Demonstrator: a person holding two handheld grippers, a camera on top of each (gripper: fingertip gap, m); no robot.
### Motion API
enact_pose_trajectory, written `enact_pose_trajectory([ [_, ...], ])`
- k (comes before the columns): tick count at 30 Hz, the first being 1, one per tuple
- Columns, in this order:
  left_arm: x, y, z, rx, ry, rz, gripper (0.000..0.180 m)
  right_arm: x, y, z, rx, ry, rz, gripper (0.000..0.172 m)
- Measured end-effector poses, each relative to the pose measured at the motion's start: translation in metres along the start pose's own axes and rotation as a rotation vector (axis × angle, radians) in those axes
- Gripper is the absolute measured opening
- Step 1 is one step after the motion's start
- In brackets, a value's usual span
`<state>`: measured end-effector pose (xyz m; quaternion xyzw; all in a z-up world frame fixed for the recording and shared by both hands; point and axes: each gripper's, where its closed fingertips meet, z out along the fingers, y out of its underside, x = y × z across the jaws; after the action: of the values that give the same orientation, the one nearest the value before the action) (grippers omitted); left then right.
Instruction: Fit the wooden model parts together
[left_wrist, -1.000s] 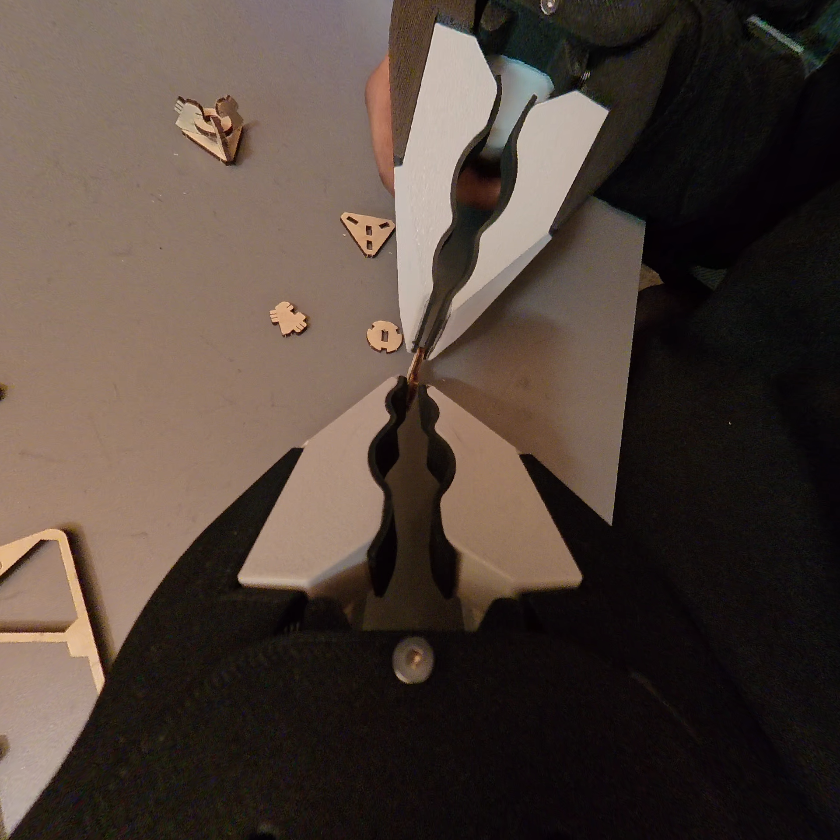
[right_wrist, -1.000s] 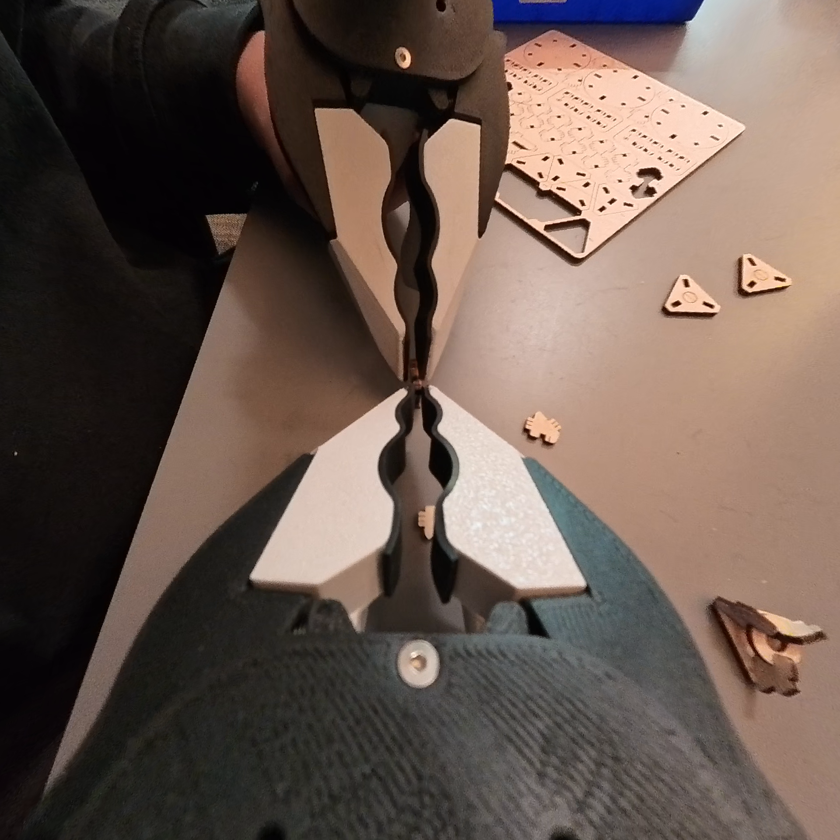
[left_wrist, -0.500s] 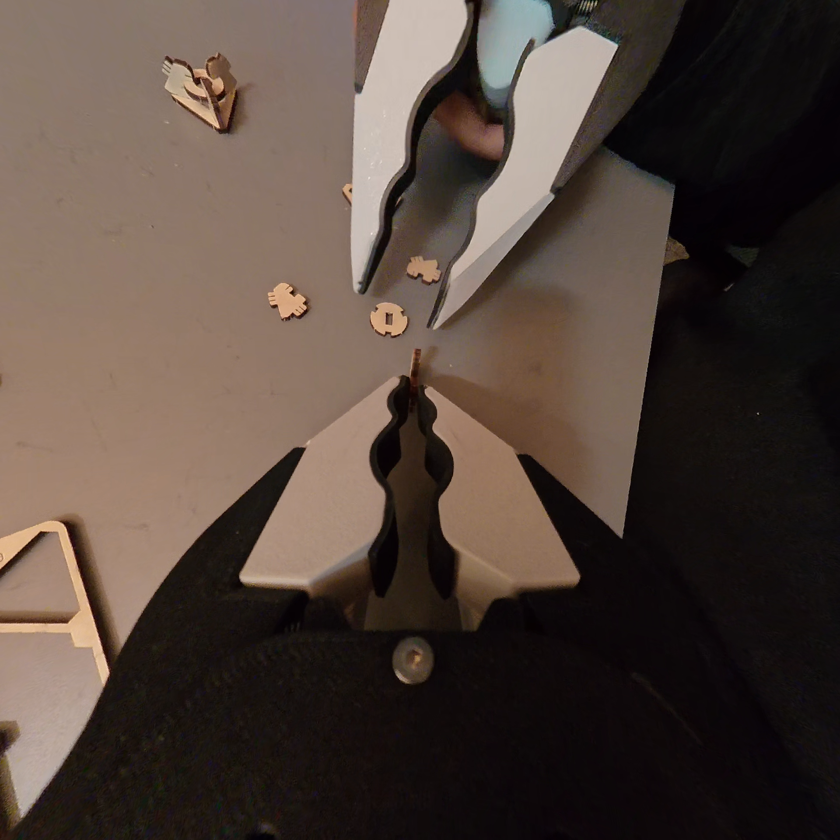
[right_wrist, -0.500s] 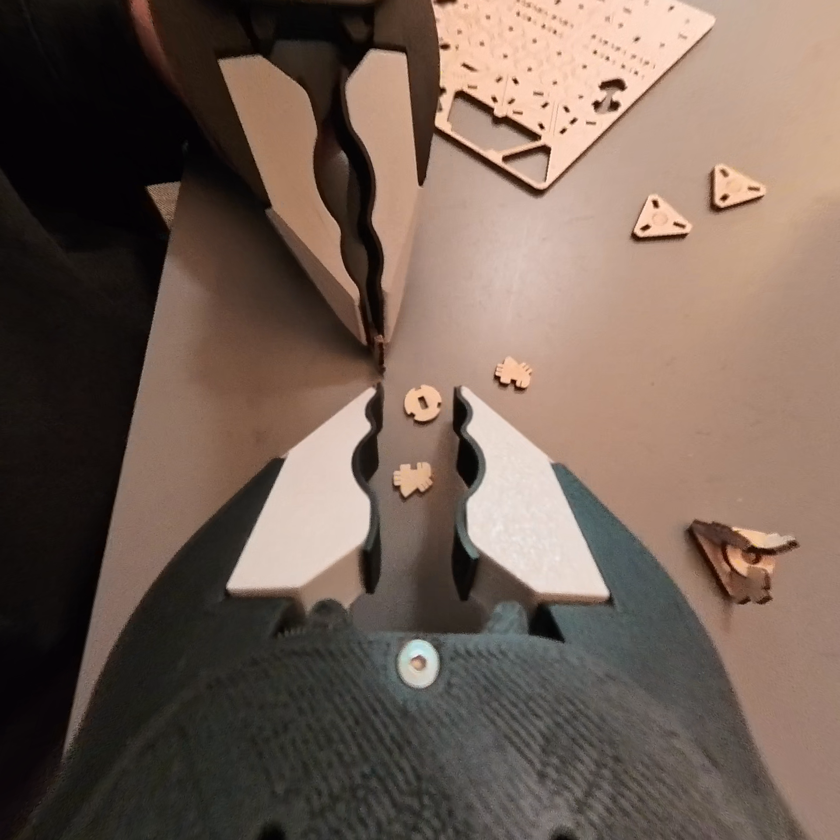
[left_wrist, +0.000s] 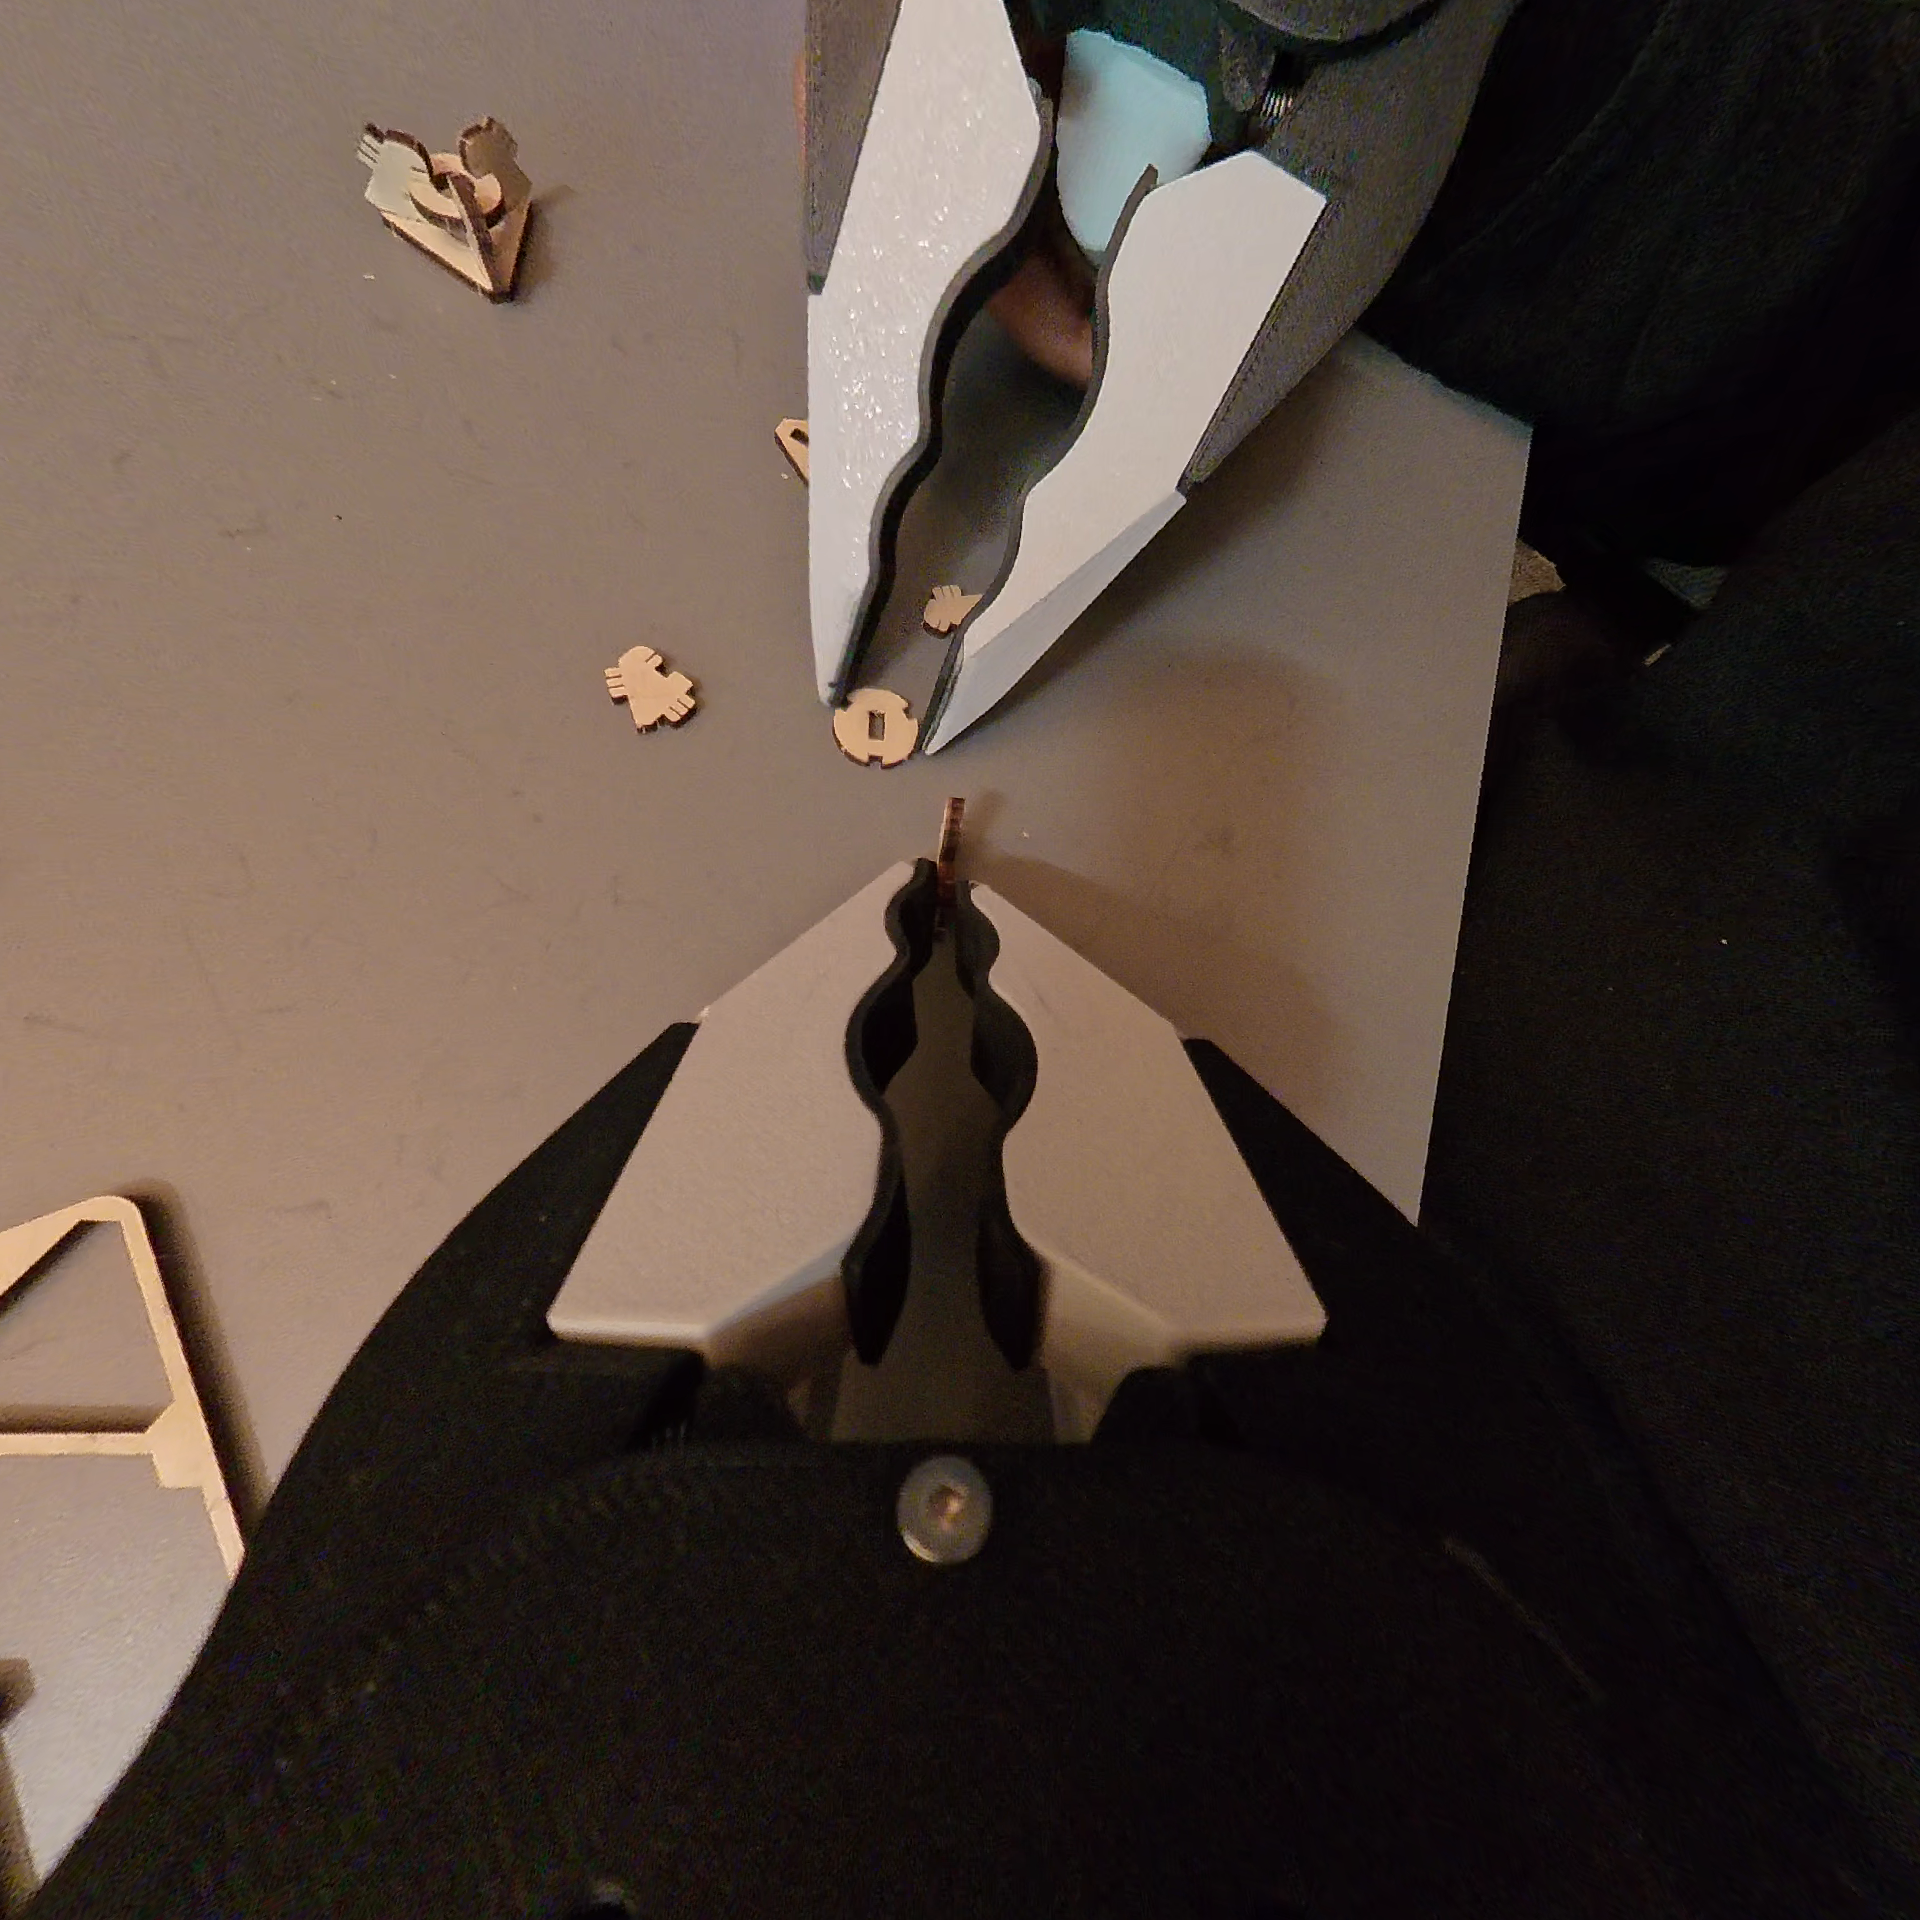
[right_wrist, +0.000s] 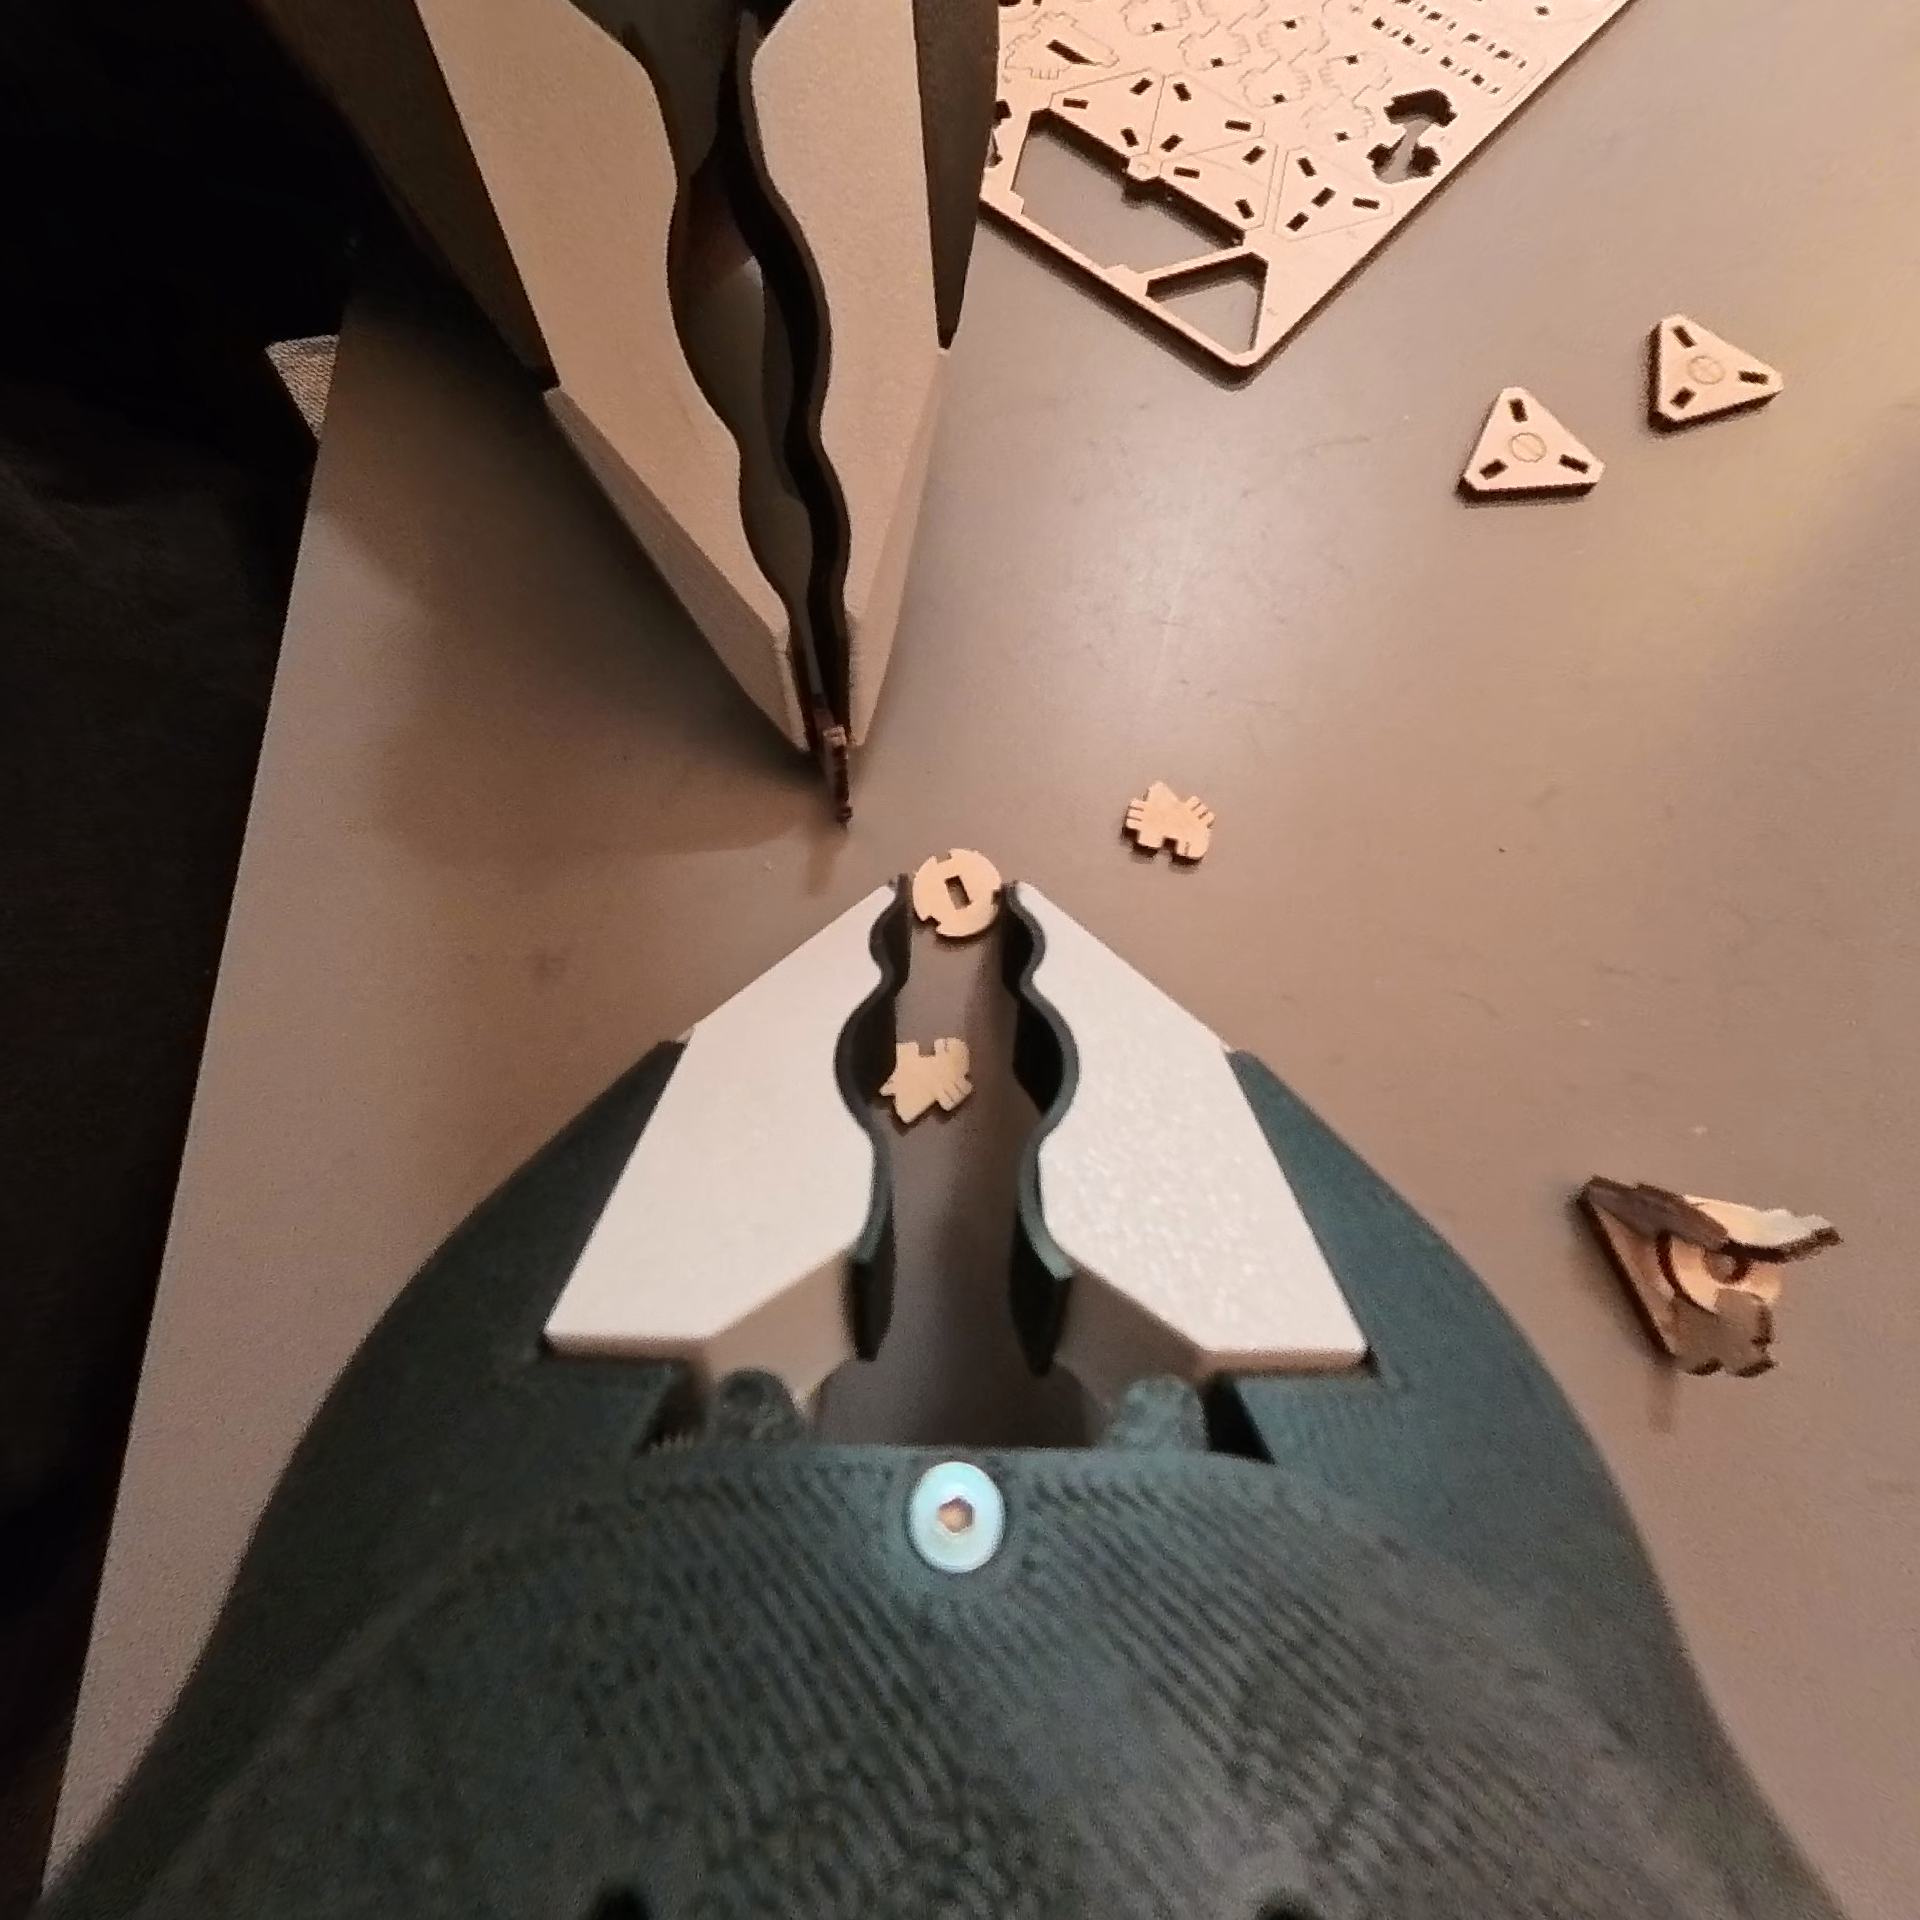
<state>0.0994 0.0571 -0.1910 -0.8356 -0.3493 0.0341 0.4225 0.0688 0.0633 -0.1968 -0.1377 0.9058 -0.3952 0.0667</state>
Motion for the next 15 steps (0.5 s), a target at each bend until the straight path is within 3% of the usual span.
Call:
enact_pose_trajectory([
  [5,0.0,0.0,0.0,0.0,-0.001,0.001,0.0,0.001,-0.002,0.0,0.0,0.012,-0.015,0.015],
  [11,0.0,0.0,0.0,-0.001,-0.003,0.003,0.0,-0.014,-0.035,-0.014,0.154,-0.056,0.019,0.015],
  [15,0.0,0.0,0.0,-0.001,-0.004,0.003,0.0,-0.018,-0.043,-0.013,0.161,-0.072,0.077,0.015],
])
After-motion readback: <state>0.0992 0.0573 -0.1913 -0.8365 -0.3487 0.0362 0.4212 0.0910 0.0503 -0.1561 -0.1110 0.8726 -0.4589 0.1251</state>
